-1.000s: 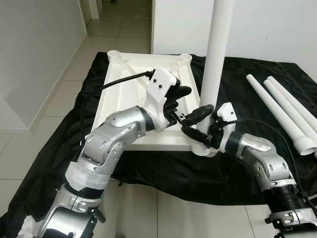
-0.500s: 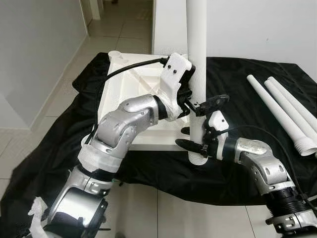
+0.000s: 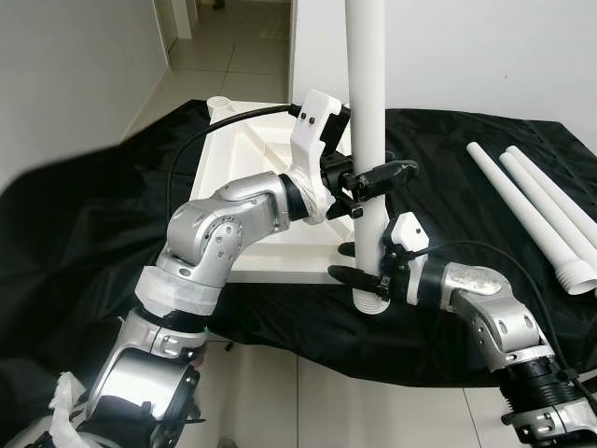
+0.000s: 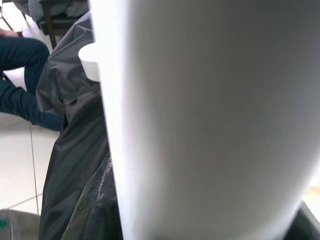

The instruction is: Building children table

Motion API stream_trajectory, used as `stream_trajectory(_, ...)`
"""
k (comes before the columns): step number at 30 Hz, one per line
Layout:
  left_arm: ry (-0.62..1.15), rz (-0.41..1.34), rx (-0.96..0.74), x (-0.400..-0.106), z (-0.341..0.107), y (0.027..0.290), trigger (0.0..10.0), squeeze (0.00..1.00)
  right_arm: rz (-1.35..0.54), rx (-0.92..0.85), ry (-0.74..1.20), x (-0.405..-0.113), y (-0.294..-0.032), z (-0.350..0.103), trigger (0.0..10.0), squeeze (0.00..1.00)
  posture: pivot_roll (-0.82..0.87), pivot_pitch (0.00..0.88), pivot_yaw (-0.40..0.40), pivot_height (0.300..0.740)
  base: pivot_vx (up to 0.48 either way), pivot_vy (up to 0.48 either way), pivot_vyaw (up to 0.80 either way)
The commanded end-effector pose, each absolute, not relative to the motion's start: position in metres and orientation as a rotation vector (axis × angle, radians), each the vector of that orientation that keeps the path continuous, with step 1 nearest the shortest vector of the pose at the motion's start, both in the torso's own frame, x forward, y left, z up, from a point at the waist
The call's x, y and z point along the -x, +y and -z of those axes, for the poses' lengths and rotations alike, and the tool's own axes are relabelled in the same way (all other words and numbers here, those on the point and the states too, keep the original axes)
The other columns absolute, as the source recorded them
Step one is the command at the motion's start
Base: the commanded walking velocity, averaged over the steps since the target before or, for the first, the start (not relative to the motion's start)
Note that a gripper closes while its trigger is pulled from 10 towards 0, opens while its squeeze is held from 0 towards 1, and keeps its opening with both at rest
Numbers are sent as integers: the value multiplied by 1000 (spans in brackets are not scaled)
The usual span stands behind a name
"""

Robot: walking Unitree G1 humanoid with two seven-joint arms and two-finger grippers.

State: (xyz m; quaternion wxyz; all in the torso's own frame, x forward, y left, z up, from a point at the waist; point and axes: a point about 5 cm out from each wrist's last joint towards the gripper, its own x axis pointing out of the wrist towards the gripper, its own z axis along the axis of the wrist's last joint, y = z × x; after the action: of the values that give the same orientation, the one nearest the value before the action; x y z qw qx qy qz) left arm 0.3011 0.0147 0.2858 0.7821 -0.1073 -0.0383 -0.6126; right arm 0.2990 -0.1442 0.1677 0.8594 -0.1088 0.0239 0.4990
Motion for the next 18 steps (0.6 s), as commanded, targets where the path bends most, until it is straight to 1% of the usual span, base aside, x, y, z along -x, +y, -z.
stream_trajectory(1,-134,1501,229,-291,-297,8,0,0,-997,203,53,-301,-149,-165,10000,0,-12,7,10,740,0,0,0)
stream_trajectory(2,-127,1470,227,-294,-297,7,10000,0,-980,182,49,-302,-149,-166,10000,0,-12,5,10,740,0,0,0)
stream_trajectory(4,-123,1449,225,-296,-298,6,10000,0,-969,167,47,-303,-149,-166,10000,0,-12,5,10,740,0,0,0)
stream_trajectory(5,-113,1411,238,-299,-299,6,10000,0,-950,146,37,-304,-148,-167,10000,20,-12,4,9,740,0,0,0)
stream_trajectory(6,-104,1381,249,-303,-300,6,10000,0,-932,126,32,-305,-147,-168,10000,557,-11,3,8,740,0,0,0)
stream_trajectory(8,-99,1362,256,-304,-301,6,10000,0,-921,114,29,-305,-147,-168,10000,557,-11,3,8,740,0,0,0)
stream_trajectory(9,-97,1344,260,-306,-302,6,10000,0,-909,100,20,-306,-147,-169,10000,1000,-11,3,8,740,0,0,0)
stream_trajectory(12,-76,1320,264,-310,-302,7,10000,0,-856,95,-12,-310,-147,-172,10000,1000,-10,0,10,740,0,0,0)
stream_trajectory(15,-12,1279,308,-319,-304,8,10000,0,-732,94,-69,-317,-152,-180,10000,1000,-11,0,11,740,0,0,0)
stream_trajectory(18,-12,1266,315,-322,-305,9,10000,0,-703,86,-78,-318,-152,-182,10000,1000,-10,0,11,740,0,0,0)
